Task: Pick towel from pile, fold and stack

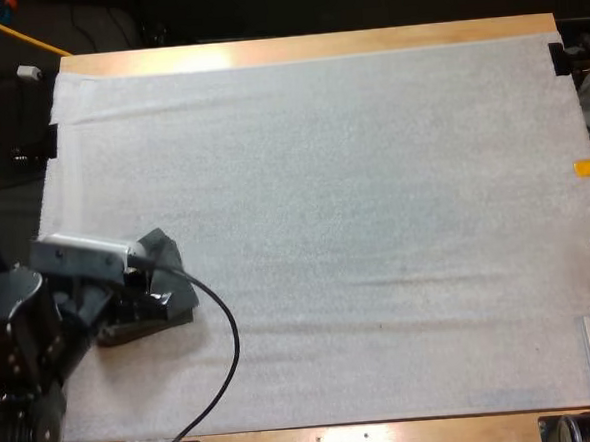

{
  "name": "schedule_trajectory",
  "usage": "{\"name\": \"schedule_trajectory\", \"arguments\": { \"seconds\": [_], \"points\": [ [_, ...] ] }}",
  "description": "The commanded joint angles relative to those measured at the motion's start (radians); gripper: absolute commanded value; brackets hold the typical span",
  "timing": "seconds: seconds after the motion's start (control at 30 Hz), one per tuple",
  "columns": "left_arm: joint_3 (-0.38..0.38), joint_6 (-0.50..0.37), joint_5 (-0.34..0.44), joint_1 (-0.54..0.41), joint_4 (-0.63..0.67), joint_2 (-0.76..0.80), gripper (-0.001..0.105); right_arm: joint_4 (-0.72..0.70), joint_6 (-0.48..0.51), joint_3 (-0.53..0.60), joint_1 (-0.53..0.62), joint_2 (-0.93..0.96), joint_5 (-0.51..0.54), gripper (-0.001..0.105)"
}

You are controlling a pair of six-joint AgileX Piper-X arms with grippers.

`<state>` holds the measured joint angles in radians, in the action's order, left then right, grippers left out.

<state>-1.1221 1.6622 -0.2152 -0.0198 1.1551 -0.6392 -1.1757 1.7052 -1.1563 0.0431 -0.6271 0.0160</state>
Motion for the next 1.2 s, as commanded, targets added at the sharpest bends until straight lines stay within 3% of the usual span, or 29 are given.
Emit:
{"name": "schedule_trajectory", "arguments": {
  "seconds": [0.0, 0.23, 0.33, 0.6, 1.03, 1.17],
  "points": [
    [-0.004, -0.006, 0.001, 0.005, 0.004, 0.022, 0.058, -0.020, 0.027, -0.005, 0.004, 0.021, -0.016, 0.070],
    [0.016, -0.026, 0.015, 0.005, 0.016, 0.154, 0.058, -0.071, 0.050, -0.005, 0.004, 0.166, -0.016, 0.070],
    [0.056, -0.034, 0.049, 0.005, 0.016, 0.219, 0.058, -0.071, 0.050, -0.005, 0.004, 0.231, -0.016, 0.070],
    [0.170, -0.037, 0.047, 0.005, 0.077, 0.433, 0.058, -0.076, 0.057, -0.005, 0.004, 0.393, 0.023, 0.070],
    [0.175, -0.076, 0.047, 0.005, 0.308, 0.735, 0.058, -0.105, 0.048, -0.007, 0.004, 0.651, 0.034, 0.070],
    [0.170, -0.076, 0.046, 0.004, 0.397, 0.798, 0.058, -0.199, 0.047, -0.020, 0.003, 0.686, 0.031, 0.070]
  ]
}}
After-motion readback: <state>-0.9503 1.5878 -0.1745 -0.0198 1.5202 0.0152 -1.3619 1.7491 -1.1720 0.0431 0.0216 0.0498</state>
